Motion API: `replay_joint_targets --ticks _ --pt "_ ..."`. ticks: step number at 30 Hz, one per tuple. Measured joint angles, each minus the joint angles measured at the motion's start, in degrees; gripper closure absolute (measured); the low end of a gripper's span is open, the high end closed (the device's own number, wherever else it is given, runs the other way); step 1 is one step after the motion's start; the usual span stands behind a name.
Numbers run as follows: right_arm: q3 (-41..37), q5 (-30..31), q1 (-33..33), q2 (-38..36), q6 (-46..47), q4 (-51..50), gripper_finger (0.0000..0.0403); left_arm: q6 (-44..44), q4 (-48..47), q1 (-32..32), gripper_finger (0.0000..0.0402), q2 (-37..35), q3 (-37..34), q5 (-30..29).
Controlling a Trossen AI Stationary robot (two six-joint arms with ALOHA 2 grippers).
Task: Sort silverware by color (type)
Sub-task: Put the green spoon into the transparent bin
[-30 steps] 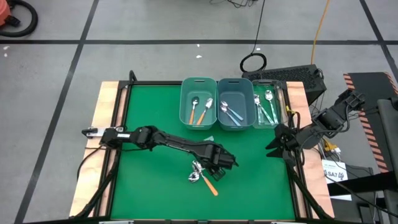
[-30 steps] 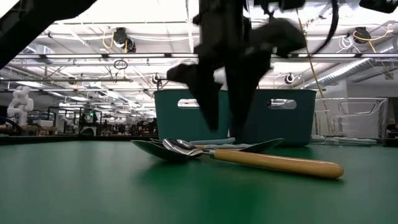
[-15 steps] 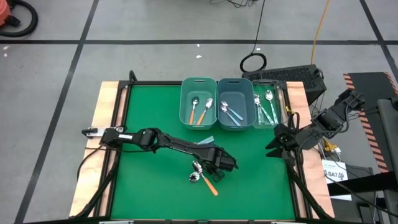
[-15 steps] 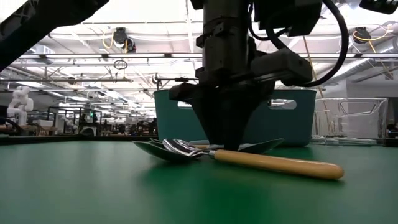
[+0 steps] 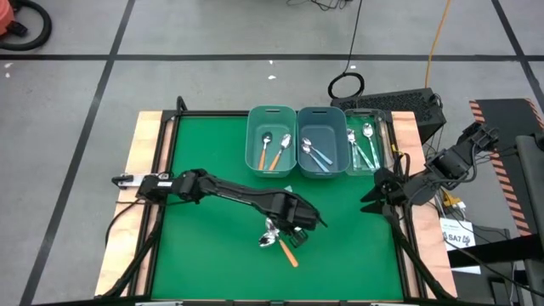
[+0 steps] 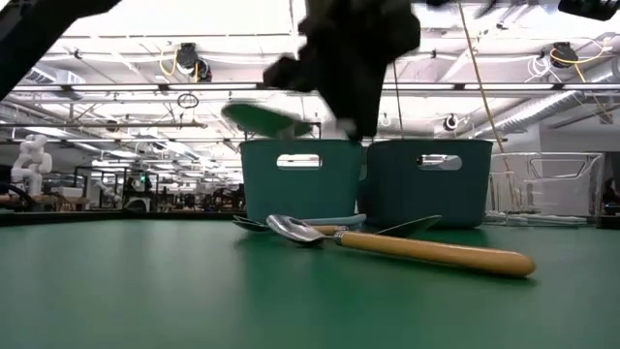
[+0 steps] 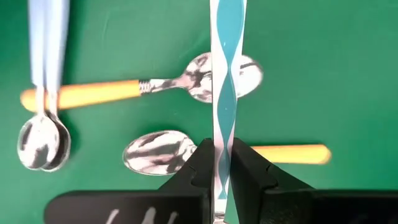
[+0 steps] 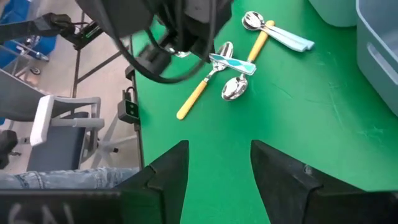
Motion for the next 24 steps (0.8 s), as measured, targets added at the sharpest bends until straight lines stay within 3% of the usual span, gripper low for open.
replay_joint_targets --ticks 11,24 --pt "0.00 2.76 -0.01 1.19 -5.99 6.68 0.0235 5.98 2.65 -1.44 0.0372 -4.99 0.00 -3.47" --pt "0.00 3.98 0.00 6.68 -10.92 9.30 0.0222 12.81 20.96 -4.64 0.0372 -5.77 0.00 -2.83"
